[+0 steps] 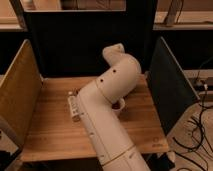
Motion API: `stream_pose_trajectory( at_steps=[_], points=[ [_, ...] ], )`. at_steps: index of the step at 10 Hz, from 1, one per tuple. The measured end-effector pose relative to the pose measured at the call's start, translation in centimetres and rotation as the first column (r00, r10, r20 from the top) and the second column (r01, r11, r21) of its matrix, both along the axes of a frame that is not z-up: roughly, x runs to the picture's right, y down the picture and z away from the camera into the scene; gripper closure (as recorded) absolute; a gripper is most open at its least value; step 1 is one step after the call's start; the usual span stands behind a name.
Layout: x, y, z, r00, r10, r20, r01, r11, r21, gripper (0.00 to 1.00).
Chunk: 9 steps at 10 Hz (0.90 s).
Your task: Drag the ceramic bowl in a circle
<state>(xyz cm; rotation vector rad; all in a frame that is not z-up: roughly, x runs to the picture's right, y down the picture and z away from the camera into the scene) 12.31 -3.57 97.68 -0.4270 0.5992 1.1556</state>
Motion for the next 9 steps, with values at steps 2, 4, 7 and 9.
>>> stream_pose_trajectory(
  at_steps=[2, 4, 7, 9],
  points=[
    [0.5, 0.4, -0.9, 1.0, 0.027, 0.009, -0.027, 0.9996, 0.009, 0.38],
    [0.3, 1.0, -1.3, 0.999, 0.034, 0.029, -0.034, 0.9994, 0.004, 0.38],
    [-0.6, 0.3, -1.9, 0.996, 0.051, 0.071, -0.054, 0.9978, 0.038, 0.38],
    [0.0, -1.8, -3.1, 0.985, 0.144, 0.098, -0.155, 0.981, 0.117, 0.38]
  ],
)
